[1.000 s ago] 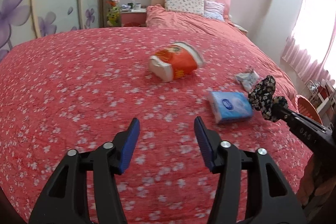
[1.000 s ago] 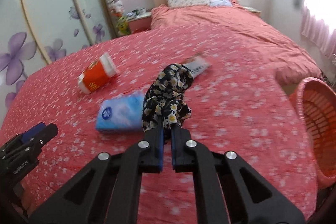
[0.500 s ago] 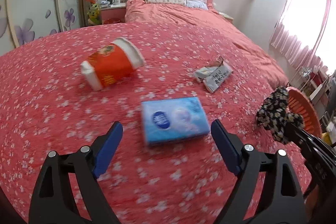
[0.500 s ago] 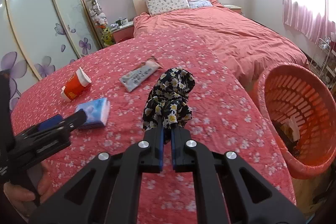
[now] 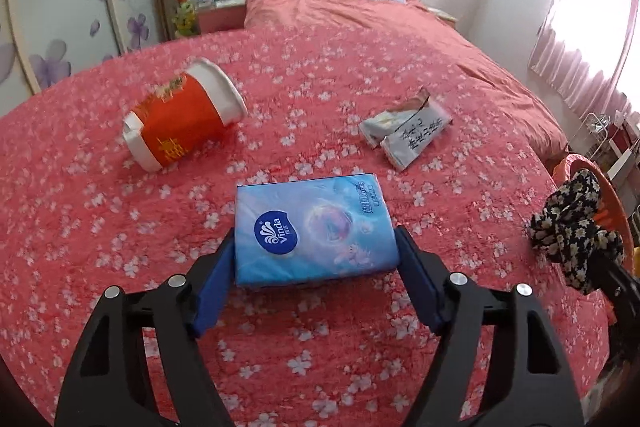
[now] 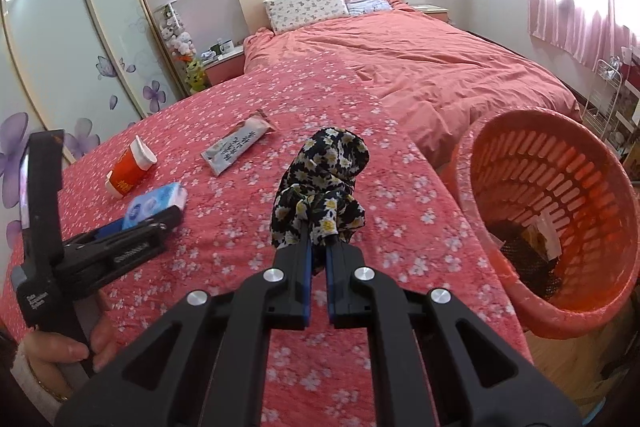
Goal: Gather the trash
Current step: 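Carry floral cloth and tissue pack over the orange basket and open both tools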
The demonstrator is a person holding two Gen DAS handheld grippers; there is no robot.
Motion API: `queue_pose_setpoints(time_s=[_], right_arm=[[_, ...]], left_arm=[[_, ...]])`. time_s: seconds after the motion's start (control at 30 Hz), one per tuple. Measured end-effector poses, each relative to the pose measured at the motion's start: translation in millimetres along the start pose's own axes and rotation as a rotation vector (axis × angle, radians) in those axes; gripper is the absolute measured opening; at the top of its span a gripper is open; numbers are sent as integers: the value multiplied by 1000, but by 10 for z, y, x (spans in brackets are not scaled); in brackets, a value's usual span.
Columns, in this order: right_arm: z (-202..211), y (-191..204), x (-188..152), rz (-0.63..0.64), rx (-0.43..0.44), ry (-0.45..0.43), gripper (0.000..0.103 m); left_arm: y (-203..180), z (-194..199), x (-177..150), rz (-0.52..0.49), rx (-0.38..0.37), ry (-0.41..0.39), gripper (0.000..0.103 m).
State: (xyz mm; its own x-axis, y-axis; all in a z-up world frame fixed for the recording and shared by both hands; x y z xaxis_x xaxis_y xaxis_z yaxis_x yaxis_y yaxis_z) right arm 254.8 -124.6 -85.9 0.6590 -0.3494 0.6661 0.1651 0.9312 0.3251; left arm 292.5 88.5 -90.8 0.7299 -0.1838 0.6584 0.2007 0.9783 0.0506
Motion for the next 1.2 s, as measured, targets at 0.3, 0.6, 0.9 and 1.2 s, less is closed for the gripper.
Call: queue_pose_setpoints(time_s=[0.3,0.6,0.9,1.2], right_arm=[[264,-225,24,-27,-19,-54,7],[501,-590,36,-60,-75,-107,7],[686,-996,72,-108,-139,-155,7],[832,-1303,106,-157,-164,-188,7]], left_arm=[[-314,374,100,-44,-57,-81,74],[-814,605,237,-104,-142,-148,74],[-1309,700,278,-168,-206,-184,74],[-1617,752,271,-209,-250,-205,74]])
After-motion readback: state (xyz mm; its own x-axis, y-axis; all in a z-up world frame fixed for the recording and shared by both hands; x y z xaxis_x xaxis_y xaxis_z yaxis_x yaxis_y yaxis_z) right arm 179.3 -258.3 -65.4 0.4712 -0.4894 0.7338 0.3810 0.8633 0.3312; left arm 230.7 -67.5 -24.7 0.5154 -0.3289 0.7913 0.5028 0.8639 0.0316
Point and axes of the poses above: each gripper's, at about its wrist camera, not at the fingertips, and z roughly against the way its jaws point, y to its left, x to its top, the point moved 9 cm from there along -z, roughly the way its jaws point, and after that the axes turned 9 degrees about -z, right-handed, at the moved point
